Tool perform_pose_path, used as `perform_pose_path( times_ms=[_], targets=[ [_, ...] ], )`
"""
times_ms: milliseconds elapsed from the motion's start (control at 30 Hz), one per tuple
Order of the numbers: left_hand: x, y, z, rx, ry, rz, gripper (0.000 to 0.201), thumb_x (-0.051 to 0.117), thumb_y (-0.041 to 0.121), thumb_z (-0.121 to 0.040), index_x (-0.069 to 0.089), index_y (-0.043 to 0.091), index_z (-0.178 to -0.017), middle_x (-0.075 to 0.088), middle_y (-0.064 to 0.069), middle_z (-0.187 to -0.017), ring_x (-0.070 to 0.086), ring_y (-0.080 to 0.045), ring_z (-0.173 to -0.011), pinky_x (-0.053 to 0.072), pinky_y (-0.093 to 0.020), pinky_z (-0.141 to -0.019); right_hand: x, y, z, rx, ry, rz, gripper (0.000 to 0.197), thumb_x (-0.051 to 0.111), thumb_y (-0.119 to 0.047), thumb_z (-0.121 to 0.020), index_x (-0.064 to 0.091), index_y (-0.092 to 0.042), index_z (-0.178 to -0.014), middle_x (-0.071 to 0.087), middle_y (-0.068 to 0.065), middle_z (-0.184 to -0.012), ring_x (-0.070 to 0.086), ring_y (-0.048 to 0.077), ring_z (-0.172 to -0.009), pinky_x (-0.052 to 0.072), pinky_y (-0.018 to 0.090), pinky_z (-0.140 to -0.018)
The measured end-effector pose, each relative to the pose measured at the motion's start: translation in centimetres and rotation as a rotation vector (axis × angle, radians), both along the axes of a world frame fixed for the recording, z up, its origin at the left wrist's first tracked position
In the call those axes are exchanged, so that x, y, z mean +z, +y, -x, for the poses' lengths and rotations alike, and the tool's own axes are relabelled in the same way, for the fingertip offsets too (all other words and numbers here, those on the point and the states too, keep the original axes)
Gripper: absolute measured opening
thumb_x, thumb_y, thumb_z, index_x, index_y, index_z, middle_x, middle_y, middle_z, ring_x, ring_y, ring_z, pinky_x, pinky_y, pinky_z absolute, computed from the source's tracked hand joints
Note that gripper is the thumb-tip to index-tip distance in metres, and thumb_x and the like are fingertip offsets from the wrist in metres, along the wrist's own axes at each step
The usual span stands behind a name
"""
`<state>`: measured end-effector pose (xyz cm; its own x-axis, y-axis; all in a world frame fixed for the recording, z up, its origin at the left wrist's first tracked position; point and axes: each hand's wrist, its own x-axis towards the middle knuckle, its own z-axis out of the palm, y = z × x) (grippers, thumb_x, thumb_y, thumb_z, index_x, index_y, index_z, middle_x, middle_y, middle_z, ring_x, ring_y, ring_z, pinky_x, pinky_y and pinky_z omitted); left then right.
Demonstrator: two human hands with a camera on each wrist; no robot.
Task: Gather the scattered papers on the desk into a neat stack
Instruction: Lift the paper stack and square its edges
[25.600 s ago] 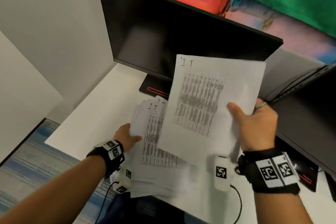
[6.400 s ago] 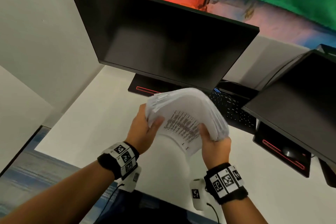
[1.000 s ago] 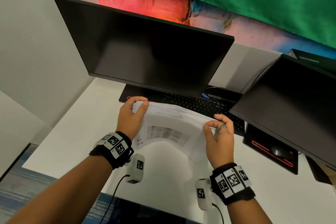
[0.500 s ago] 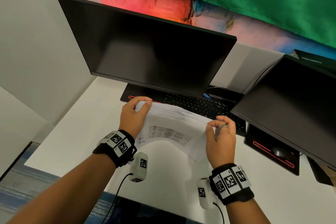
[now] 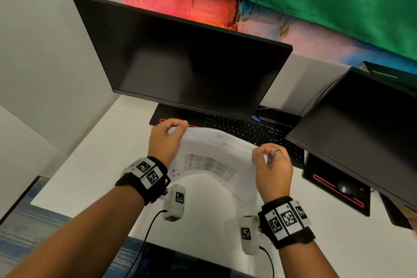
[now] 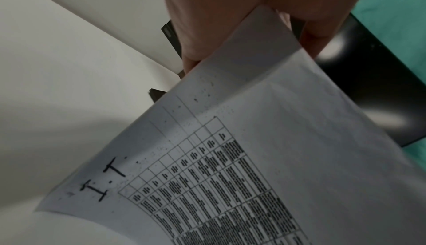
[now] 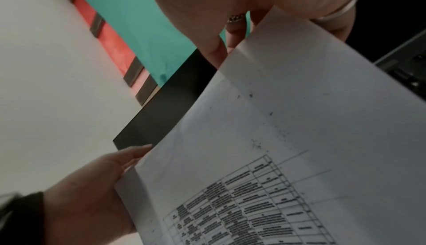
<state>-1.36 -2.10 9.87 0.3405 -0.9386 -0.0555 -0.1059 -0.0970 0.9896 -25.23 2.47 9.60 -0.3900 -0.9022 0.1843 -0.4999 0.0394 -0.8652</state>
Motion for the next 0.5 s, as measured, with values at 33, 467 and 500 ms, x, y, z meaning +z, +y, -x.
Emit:
perform_pose_path(
  times_ms=[33, 467, 500],
  targets=[
    [0.1, 0.1, 0.0, 0.005, -0.006, -0.004, 0.011, 0.067, 0.025, -0.090, 0.073, 0.019, -0.083, 0.070, 0.006, -0.086, 0.061, -0.008, -0.082, 0.044, -0.022, -0.069, 0.1, -0.1, -0.2, 0.002, -0.019, 0.008, 0.007, 0.066, -0.013, -0.089, 0.069, -0.019, -0.087, 0.061, -0.007, -0.104, 0.057, 0.001, -0.098, 0.050, 0.020, -0.085],
    [0.8, 0.3, -1.2, -0.362, -0.667, 0.165, 0.044, 0.058, 0.058, -0.087, 0.063, 0.036, -0.125, 0.064, 0.017, -0.109, 0.057, -0.002, -0.094, 0.053, -0.026, -0.082, 0.5, 1.1, 0.0, 0.240, 0.677, -0.173, 0.066, 0.043, -0.065, -0.089, 0.043, -0.031, -0.145, 0.043, -0.010, -0.138, 0.040, 0.015, -0.121, 0.051, 0.037, -0.091],
    [1.1, 0.4, -1.4, -0.459, -0.870, 0.164, 0.058, 0.051, 0.071, -0.082, 0.057, 0.042, -0.131, 0.061, 0.018, -0.115, 0.055, -0.005, -0.098, 0.052, -0.026, -0.080, 0.7, 1.1, 0.0, 0.266, 0.763, -0.232, 0.072, 0.035, -0.071, -0.088, 0.035, -0.033, -0.149, 0.040, -0.010, -0.142, 0.039, 0.016, -0.123, 0.051, 0.039, -0.092]
  ],
)
